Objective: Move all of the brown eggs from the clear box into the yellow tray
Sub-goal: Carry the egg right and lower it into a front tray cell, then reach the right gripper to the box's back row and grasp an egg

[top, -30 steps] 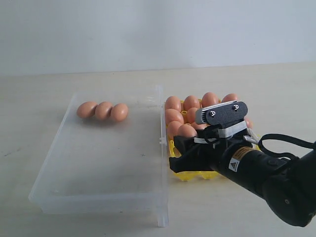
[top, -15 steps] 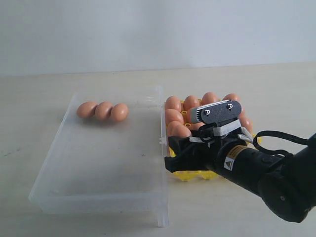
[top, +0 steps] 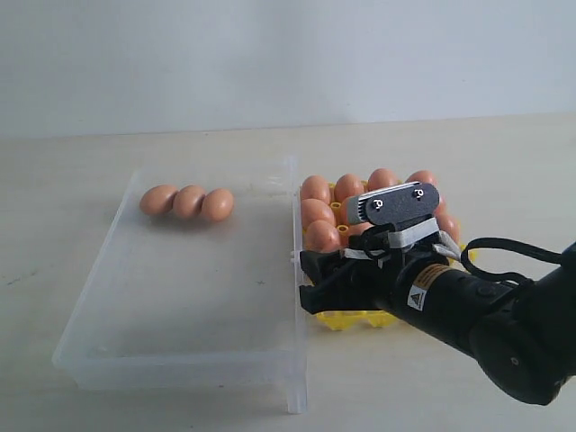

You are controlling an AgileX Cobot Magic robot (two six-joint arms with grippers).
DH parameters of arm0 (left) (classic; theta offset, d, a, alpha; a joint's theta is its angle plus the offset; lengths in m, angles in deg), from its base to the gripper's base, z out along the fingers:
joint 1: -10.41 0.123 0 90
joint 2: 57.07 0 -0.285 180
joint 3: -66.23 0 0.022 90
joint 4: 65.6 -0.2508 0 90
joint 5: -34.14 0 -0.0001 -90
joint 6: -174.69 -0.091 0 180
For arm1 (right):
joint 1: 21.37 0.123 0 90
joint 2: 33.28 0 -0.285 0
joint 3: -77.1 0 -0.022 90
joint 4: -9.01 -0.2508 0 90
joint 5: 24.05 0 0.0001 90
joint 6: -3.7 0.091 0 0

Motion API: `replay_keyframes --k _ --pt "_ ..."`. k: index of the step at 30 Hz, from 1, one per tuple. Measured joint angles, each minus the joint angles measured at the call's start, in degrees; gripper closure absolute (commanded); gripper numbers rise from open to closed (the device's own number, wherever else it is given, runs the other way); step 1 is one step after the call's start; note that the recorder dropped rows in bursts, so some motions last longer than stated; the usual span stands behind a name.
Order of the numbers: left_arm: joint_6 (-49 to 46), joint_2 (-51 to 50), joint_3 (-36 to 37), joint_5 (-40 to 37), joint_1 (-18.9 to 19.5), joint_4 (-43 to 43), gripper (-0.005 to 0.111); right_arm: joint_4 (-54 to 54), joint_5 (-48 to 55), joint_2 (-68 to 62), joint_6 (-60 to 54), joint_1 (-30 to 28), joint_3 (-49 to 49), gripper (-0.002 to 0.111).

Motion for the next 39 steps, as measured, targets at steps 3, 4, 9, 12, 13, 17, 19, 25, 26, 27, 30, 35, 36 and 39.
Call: replay_keyframes --k 3,4,9,12,13,17,19,25,26,27,30,35,36,39 --pt "0.0 0.0 0.0 0.0 0.0 0.0 0.107 0.0 0.1 0.2 0.0 0.0 0.0 0.046" --pt "0.0 0.0 0.0 0.0 0.0 0.0 0.107 -0.3 1.5 1.9 0.0 0.0 0.0 0.047" --pt "0.0 0.0 0.0 0.0 0.0 0.0 0.107 -1.2 22.0 20.3 1.2 0.0 5.6 0.055" --pt "0.0 0.0 0.0 0.0 0.0 0.0 0.107 -1.1 50.8 22.5 3.5 0.0 20.1 0.055" --pt "0.0 0.0 0.0 0.0 0.0 0.0 0.107 -1.1 58.6 21.0 3.7 0.0 25.0 0.055" --pt "0.0 0.0 0.0 0.0 0.0 0.0 0.107 -2.0 72.1 11.0 3.7 0.1 39.6 0.055" --pt "0.0 0.0 0.0 0.0 0.0 0.0 0.107 -4.4 75.4 4.3 3.8 0.1 46.5 0.053" --pt "0.0 0.0 0.0 0.0 0.0 0.0 0.107 -10.4 82.1 -11.4 4.9 0.2 61.8 0.046" --pt "0.0 0.0 0.0 0.0 0.0 0.0 0.107 -11.0 82.8 -13.9 5.8 0.3 64.3 0.046" --pt "0.0 0.0 0.0 0.0 0.0 0.0 0.107 -11.6 83.1 -16.1 7.0 0.3 66.8 0.046" --pt "0.0 0.0 0.0 0.0 0.0 0.0 0.107 -11.9 82.9 -21.3 11.9 0.3 73.1 0.046" --pt "0.0 0.0 0.0 0.0 0.0 0.0 0.107 -11.7 82.7 -27.8 18.9 0.2 81.7 0.046" --pt "0.0 0.0 0.0 0.0 0.0 0.0 0.107 -11.4 82.8 -28.7 20.0 0.2 82.8 0.046" --pt "0.0 0.0 0.0 0.0 0.0 0.0 0.107 -8.9 83.9 -31.3 24.2 0.0 85.7 0.046"
